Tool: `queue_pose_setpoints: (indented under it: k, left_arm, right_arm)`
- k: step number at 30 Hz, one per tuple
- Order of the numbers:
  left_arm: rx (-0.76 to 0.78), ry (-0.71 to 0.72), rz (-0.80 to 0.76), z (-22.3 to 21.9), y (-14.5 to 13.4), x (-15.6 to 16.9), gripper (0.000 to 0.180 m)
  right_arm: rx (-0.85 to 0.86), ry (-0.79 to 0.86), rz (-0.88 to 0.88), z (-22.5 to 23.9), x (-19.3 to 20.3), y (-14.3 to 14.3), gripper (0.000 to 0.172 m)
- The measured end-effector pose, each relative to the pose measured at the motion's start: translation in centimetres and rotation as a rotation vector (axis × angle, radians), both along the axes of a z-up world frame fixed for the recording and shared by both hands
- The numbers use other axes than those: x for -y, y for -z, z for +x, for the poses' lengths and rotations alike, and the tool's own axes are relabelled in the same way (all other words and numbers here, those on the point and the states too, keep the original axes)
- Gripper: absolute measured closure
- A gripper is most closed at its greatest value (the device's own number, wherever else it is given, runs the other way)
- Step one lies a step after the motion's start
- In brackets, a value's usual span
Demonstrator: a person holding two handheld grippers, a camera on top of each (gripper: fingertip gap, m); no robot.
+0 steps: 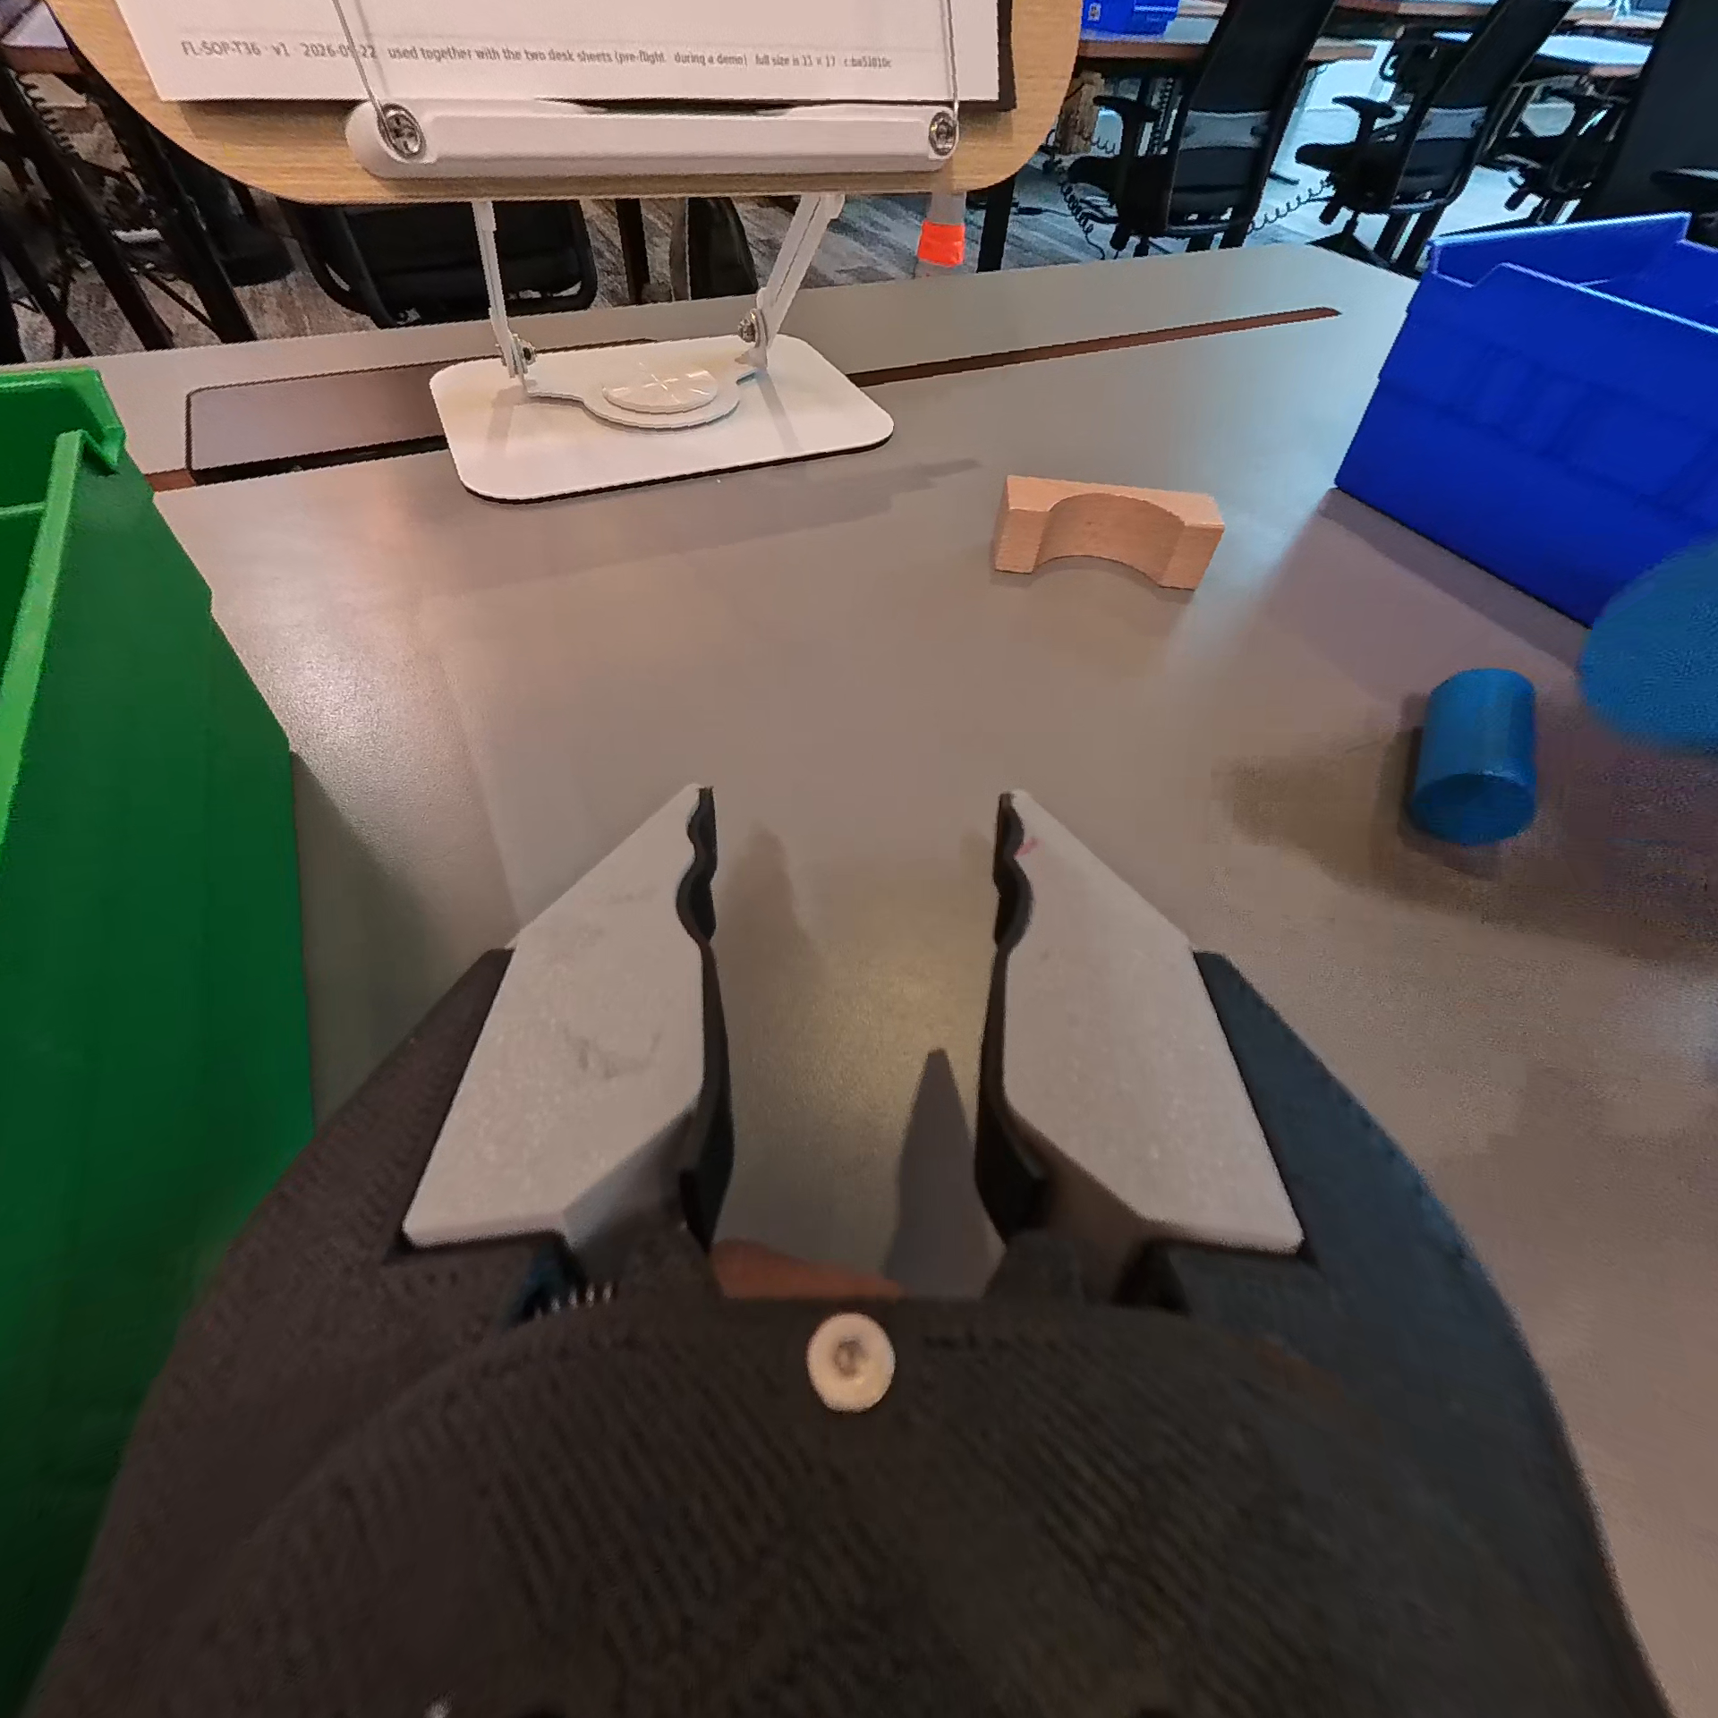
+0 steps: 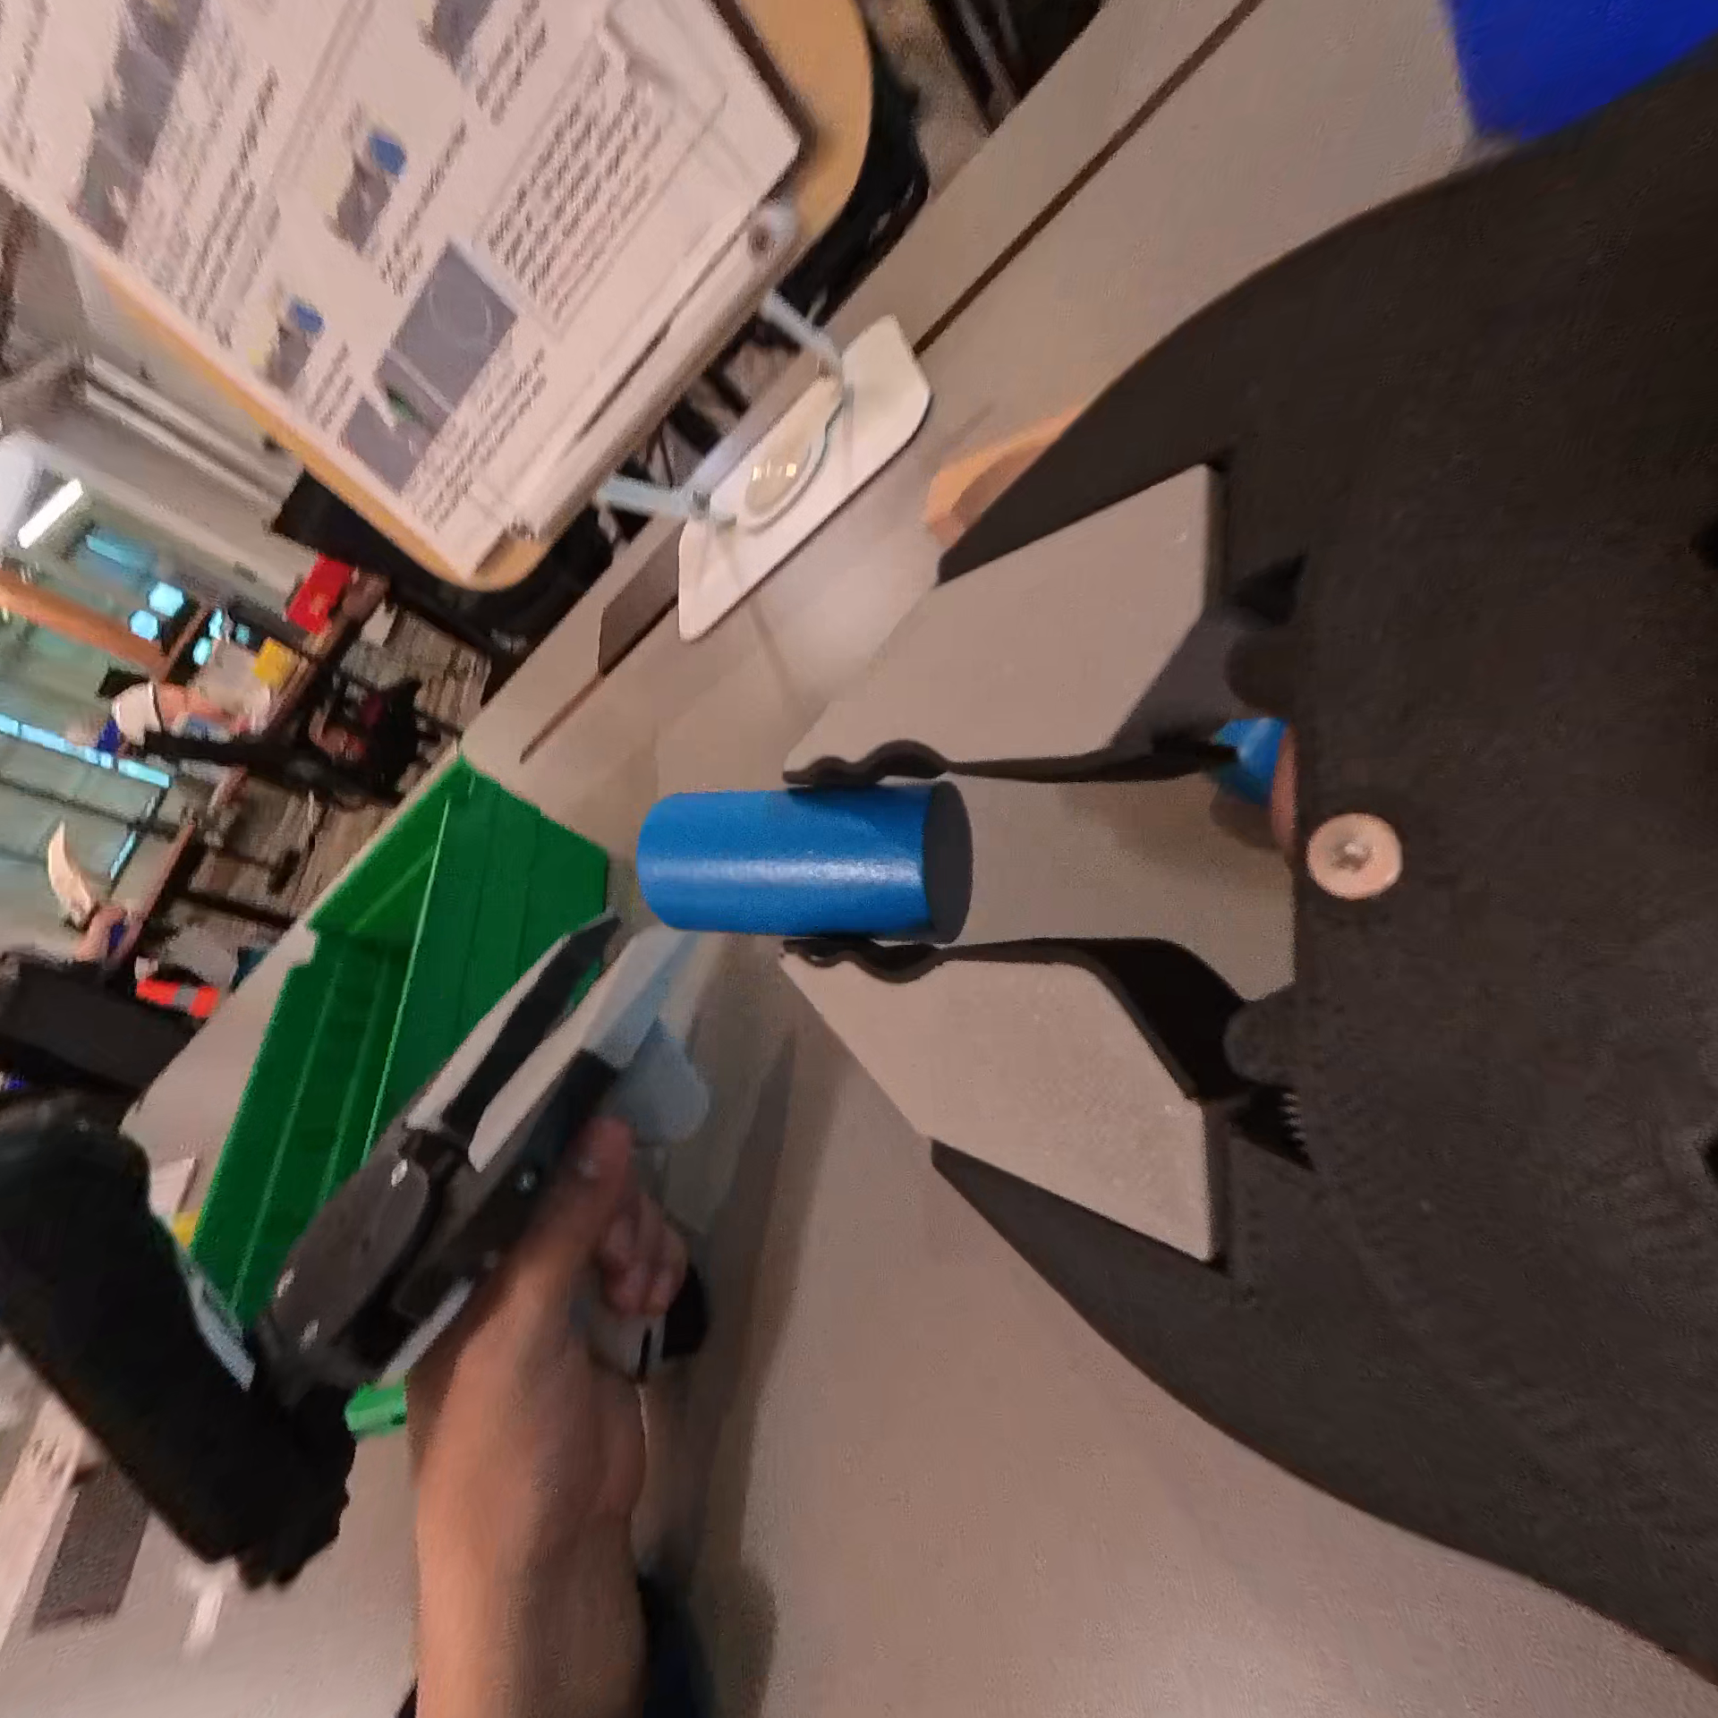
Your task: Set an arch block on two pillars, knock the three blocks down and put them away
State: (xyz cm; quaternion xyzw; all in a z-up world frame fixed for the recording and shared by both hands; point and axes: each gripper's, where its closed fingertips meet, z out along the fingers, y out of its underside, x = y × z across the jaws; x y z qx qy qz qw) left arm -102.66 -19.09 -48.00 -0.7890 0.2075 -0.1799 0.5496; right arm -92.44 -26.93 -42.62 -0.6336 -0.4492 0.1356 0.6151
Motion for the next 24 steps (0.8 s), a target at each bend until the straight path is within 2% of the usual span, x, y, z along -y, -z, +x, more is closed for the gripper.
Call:
queue_pose_setpoints:
  k: [4, 9, 14, 17, 19, 21, 24]
  left_arm:
    - [-0.006, 0.003, -0.008, 0.1, 0.1, 0.0, 0.121]
    - [-0.01, 0.005, -0.008, 0.1, 0.2, 0.0, 0.12]
    - [-0.01, 0.005, -0.006, 0.1, 0.1, 0.0, 0.12]
    - [-0.011, 0.004, -0.006, 0.1, 0.2, 0.0, 0.12]
    - [-0.011, 0.004, -0.007, 0.1, 0.2, 0.0, 0.12]
    - [-0.011, 0.004, -0.009, 0.1, 0.2, 0.0, 0.12]
    - [-0.015, 0.005, -0.01, 0.1, 0.2, 0.0, 0.12]
  right_arm:
    - [-0.048, 0.204, 0.072, 5.3, -1.0, -3.7, 0.142]
    - [-0.189, 0.373, 0.139, 12.3, -0.1, -10.0, 0.142]
    - [-0.201, 0.611, 0.201, 20.0, 0.1, -12.4, 0.142]
    - [-0.221, 0.727, 0.184, 24.7, -0.4, -12.0, 0.142]
    - [-0.227, 0.792, 0.121, 27.5, -1.2, -10.7, 0.142]
    - [-0.213, 0.856, 0.023, 30.2, -2.3, -8.2, 0.142]
    - [-0.142, 0.93, -0.183, 33.1, -4.1, -2.9, 0.142]
